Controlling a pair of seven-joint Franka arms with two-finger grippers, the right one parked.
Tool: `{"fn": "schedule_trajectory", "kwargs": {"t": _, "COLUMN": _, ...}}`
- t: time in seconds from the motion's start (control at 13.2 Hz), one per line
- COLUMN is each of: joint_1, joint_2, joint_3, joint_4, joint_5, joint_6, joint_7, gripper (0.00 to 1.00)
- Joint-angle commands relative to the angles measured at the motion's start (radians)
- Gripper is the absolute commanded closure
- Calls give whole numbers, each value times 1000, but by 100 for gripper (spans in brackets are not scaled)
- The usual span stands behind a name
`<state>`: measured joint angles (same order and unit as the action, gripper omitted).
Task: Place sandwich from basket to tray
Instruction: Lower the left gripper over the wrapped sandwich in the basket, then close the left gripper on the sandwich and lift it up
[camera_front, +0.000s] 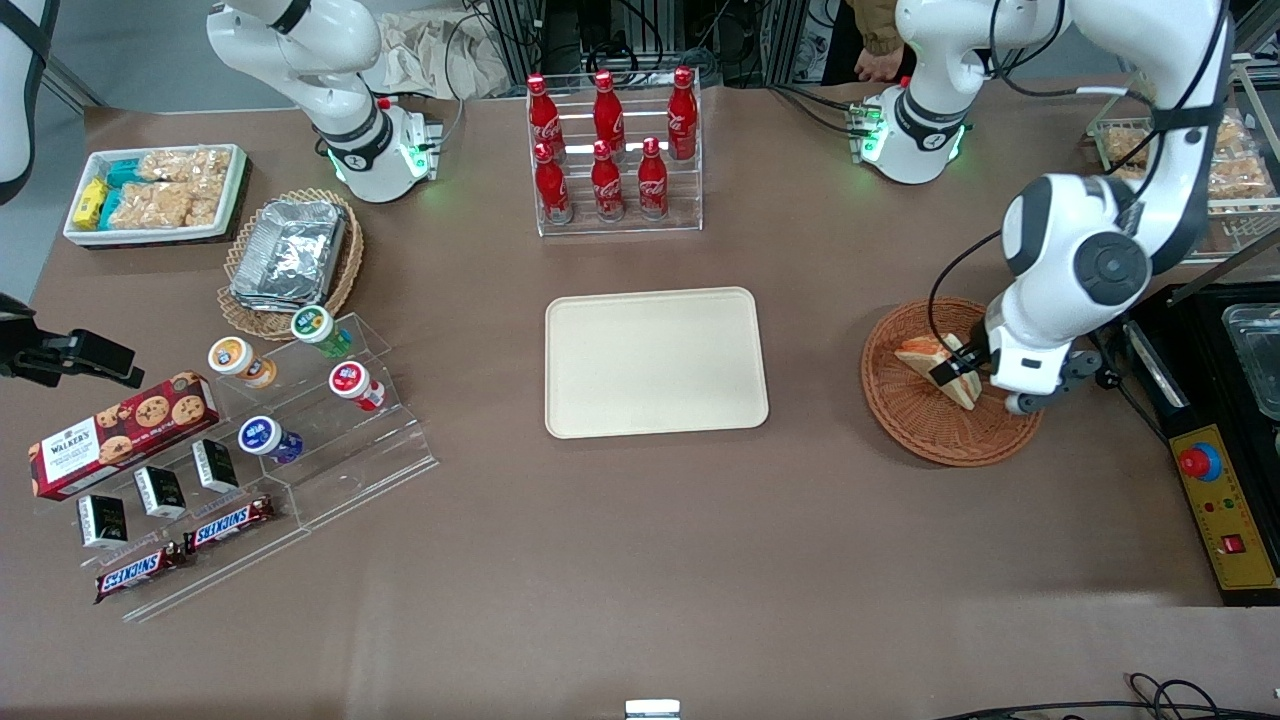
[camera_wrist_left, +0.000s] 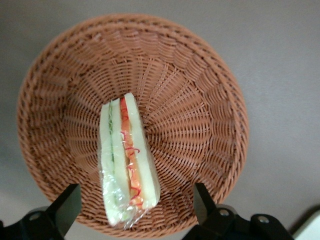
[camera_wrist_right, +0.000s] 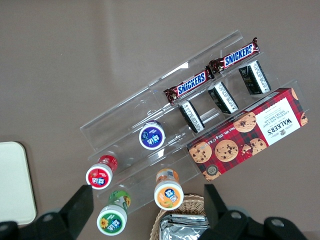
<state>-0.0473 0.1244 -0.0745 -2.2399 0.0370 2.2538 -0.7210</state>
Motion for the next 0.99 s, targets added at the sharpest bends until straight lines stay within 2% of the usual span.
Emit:
{"fn": "schedule_trajectory", "kwargs": {"t": 0.0, "joint_1": -3, "joint_2": 14, "joint_3": 4, "joint_4": -65, "joint_5": 12, "joint_6": 91, "joint_7": -46, "gripper": 0}}
{"fn": "schedule_trajectory", "kwargs": {"t": 0.23, "joint_1": 3, "joint_2": 24, "joint_3": 6, "joint_4": -160, "joint_5": 34, "joint_6": 223, "joint_7": -46, "gripper": 0}}
{"fn": "schedule_trajectory", "kwargs": {"t": 0.53, "joint_1": 4, "joint_2": 23, "joint_3": 6, "joint_4": -175, "joint_5": 37, "joint_6": 222, "joint_7": -64, "gripper": 1}}
{"fn": "schedule_trajectory", "kwargs": {"t": 0.61, "joint_1": 4, "joint_2": 23, "joint_3": 6, "joint_4": -173, "joint_5": 37, "joint_6": 222, "joint_7": -80, "gripper": 15}}
{"fn": "schedule_trajectory", "kwargs": {"t": 0.76, "joint_1": 3, "joint_2": 15, "joint_3": 6, "joint_4": -167, "joint_5": 37, "joint_6": 219, "joint_7": -107, "gripper": 72}}
{"fn": "schedule_trajectory", "kwargs": {"t": 0.84, "joint_1": 3, "joint_2": 8, "joint_3": 6, "joint_4": -162, "joint_5": 37, "joint_6": 213, "joint_7": -110, "gripper": 97}}
{"fn": "schedule_trajectory", "kwargs": {"t": 0.91, "joint_1": 3, "joint_2": -8, "joint_3": 4, "joint_4": -153, "joint_5": 38, "joint_6": 192, "joint_7": -109, "gripper": 100}}
